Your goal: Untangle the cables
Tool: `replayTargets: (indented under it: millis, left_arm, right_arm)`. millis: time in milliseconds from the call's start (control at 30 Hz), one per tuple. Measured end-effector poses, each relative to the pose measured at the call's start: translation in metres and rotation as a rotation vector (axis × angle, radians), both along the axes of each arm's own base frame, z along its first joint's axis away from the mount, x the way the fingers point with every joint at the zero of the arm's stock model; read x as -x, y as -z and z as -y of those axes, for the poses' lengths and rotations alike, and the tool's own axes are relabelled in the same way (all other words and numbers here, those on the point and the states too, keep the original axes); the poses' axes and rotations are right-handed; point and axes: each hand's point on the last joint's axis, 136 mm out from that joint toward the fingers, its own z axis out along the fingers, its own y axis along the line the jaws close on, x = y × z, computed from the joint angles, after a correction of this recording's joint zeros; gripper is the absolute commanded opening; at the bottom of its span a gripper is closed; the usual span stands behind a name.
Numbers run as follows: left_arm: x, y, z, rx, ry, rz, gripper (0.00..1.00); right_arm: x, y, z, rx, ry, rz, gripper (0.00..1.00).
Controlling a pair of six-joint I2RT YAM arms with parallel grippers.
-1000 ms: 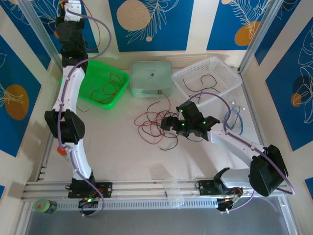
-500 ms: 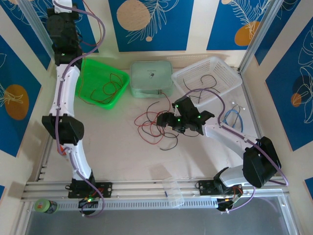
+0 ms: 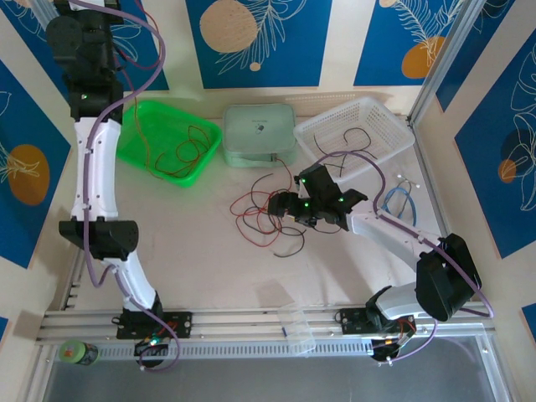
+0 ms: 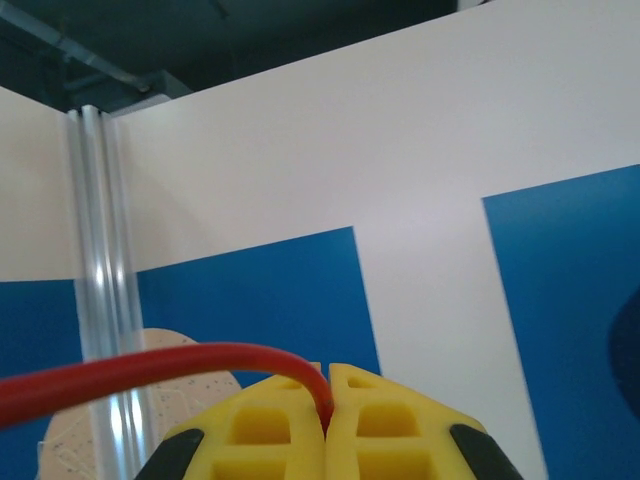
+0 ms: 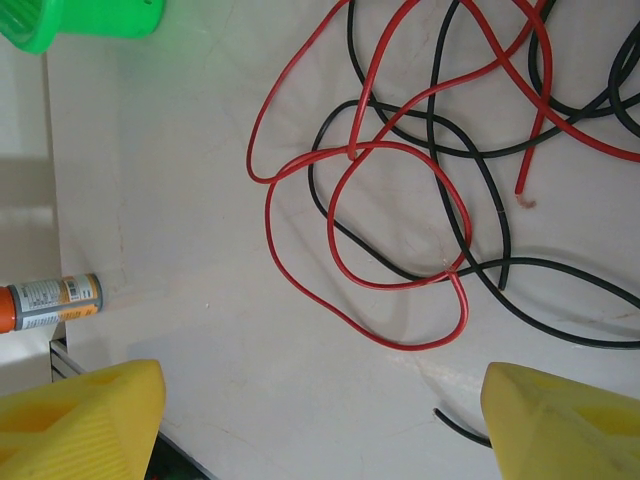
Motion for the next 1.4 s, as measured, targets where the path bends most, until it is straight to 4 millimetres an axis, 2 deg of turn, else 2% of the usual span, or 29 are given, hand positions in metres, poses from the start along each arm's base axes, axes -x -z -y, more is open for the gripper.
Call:
replayTargets:
  millis: [67, 233, 500, 600, 667, 767, 867, 933, 1000, 1067, 1167, 1233, 1300, 1367, 1400]
  left_arm:
    - [0.007, 0.005, 0.003, 0.001, 0.022, -0.026, 0.0]
    - [0.026, 0.035, 0.005, 0.012, 0.051, -0.134, 0.0]
    - [0.059, 0.024, 0.011, 0.008, 0.093, -0.156, 0.0]
    - [0.066, 0.027, 0.013, 0.019, 0.114, -0.151, 0.0]
    - [0.059, 0.037, 0.014, 0.032, 0.123, -0.159, 0.0]
    - [0.025, 0.068, 0.014, 0.052, 0.131, -0.214, 0.0]
    - [-0.022, 0.117, 0.016, 0.081, 0.139, -0.313, 0.0]
    - [-0.05, 0.157, 0.016, 0.105, 0.144, -0.397, 0.0]
    - [-0.066, 0.192, 0.017, 0.127, 0.147, -0.476, 0.0]
    - [-0.067, 0.222, 0.019, 0.148, 0.151, -0.543, 0.0]
    - [-0.045, 0.255, 0.025, 0.172, 0.16, -0.639, 0.0]
    - [-0.013, 0.256, 0.029, 0.181, 0.167, -0.676, 0.0]
    - [0.022, 0.235, 0.035, 0.19, 0.188, -0.659, 0.0]
    - [0.061, 0.195, 0.037, 0.197, 0.212, -0.591, 0.0]
    - [0.084, 0.167, 0.037, 0.2, 0.231, -0.538, 0.0]
  right_arm:
    - [-0.001, -0.001, -0.001, -0.006, -0.001, 0.005, 0.83]
    - [0.002, 0.0, 0.0, -0.014, -0.004, 0.011, 0.83]
    - [0.009, -0.006, -0.01, -0.031, -0.037, 0.033, 0.83]
    - [0.016, -0.004, -0.014, -0.033, -0.057, 0.034, 0.82]
    - [0.019, -0.001, -0.014, -0.029, -0.062, 0.027, 0.82]
    - [0.023, 0.002, -0.012, -0.023, -0.061, 0.024, 0.83]
    - [0.024, 0.0, -0.009, -0.024, -0.055, 0.03, 0.82]
    - [0.022, -0.002, -0.007, -0.027, -0.047, 0.035, 0.82]
    - [0.019, -0.002, -0.004, -0.027, -0.041, 0.037, 0.82]
    - [0.018, 0.0, -0.004, -0.022, -0.05, 0.039, 0.82]
    - [0.017, 0.003, -0.011, -0.008, -0.097, 0.036, 0.82]
    - [0.014, 0.003, -0.021, 0.007, -0.145, 0.044, 0.82]
    - [0.012, 0.0, -0.033, 0.016, -0.197, 0.061, 0.82]
    - [0.011, -0.006, -0.045, 0.013, -0.246, 0.081, 0.82]
    - [0.01, -0.009, -0.05, 0.008, -0.267, 0.092, 0.82]
